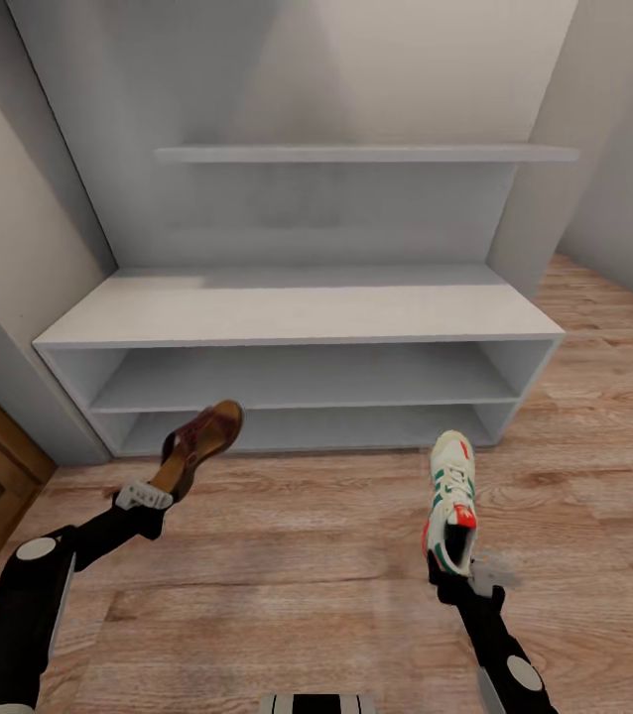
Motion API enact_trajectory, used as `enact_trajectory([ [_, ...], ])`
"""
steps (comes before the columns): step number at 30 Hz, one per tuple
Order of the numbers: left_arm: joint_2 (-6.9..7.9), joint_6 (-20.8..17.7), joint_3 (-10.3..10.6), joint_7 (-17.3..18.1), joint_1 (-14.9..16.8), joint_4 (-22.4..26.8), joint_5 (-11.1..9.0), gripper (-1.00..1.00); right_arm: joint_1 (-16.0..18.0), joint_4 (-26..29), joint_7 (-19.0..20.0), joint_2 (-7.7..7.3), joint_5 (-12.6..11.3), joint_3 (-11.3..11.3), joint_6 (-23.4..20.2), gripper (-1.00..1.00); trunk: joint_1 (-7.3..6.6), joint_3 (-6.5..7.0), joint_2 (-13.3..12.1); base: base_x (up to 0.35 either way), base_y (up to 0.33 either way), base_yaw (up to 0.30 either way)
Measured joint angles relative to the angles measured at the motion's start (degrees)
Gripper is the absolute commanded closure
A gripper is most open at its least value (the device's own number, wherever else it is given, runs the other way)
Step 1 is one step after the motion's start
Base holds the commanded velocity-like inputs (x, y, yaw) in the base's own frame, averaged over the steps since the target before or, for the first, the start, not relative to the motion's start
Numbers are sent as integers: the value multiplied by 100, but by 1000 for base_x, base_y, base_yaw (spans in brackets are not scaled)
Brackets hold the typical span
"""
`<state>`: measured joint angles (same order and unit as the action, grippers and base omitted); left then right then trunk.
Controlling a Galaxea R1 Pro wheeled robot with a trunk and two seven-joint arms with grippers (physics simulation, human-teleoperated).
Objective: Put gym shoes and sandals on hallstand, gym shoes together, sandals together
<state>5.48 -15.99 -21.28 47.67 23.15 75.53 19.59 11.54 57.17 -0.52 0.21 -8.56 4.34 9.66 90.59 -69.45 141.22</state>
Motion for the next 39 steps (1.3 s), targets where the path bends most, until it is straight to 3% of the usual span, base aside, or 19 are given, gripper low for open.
enact_trajectory([
  [3,-3,-14,-19,-5,0,-64,5,100,3,-407,12,-28,-558,887,1,100,0,0,0,0,0,0],
  [6,-3,-99,-23,-6,2,-87,13,100,3,-771,38,-49,-716,1837,-3,100,0,0,0,0,0,0],
  [7,0,-156,-24,-8,0,-87,12,100,4,-816,42,-86,-744,2701,-5,100,0,0,0,0,0,0],
  [8,4,-209,-25,-11,0,-87,12,100,4,-842,46,-156,-761,3338,-6,100,0,0,0,0,0,0],
  [9,4,-250,-25,-12,0,-88,10,100,4,-858,48,-241,-765,3518,-7,100,0,0,0,0,0,0],
  [11,6,-304,-26,-14,0,-88,12,100,4,-877,52,-527,-767,4203,-35,100,0,0,0,0,0,0],
  [12,6,-312,-25,-15,0,-89,9,100,4,-880,55,-627,-760,4277,-53,100,0,0,0,0,0,0],
  [13,6,-323,-25,-15,0,-92,12,100,4,-885,57,-837,-761,4415,-116,100,0,0,0,0,0,0],
  [15,6,-335,-25,-15,5,-95,8,100,5,-892,63,-1462,-755,4579,-437,100,-1,0,0,0,0,0],
  [17,8,-340,-25,-16,8,-96,9,100,6,-903,69,-2255,-756,4696,-1105,100,-1,1,0,0,0,0],
  [18,8,-343,-26,-16,8,-93,10,100,6,-906,69,-2500,-756,4748,-1372,100,-1,1,0,0,0,0],
  [19,8,-345,-25,-16,8,-93,10,100,5,-907,71,-2626,-761,4779,-1503,100,-1,1,0,0,0,0],
  [21,9,-453,-26,-16,8,-90,16,100,5,-917,72,-3422,-753,5054,-2058,100,-1,1,0,0,0,0],
  [24,9,-741,-25,-24,9,-85,13,100,5,-905,72,-4272,-756,5557,-2660,100,-1,1,0,0,0,0],
  [25,9,-789,-26,-31,8,-83,19,100,3,-904,72,-4424,-751,5711,-2968,100,-1,1,0,0,0,0],
  [26,9,-816,-26,-71,9,-82,20,100,2,-900,75,-4542,-766,5795,-3222,100,-1,1,0,0,0,0],
  [29,8,-872,-24,-355,19,-82,24,100,0,-898,80,-4639,-782,5859,-3449,100,0,1,0,0,0,0],
  [33,8,-1069,-18,-636,30,-62,18,100,0,-897,82,-4666,-775,5877,-3514,100,0,1,0,0,0,0],
  [39,8,-1929,-10,-796,60,149,24,100,0,-889,82,-4667,-763,5866,-3539,100,0,1,0,0,0,0],
])
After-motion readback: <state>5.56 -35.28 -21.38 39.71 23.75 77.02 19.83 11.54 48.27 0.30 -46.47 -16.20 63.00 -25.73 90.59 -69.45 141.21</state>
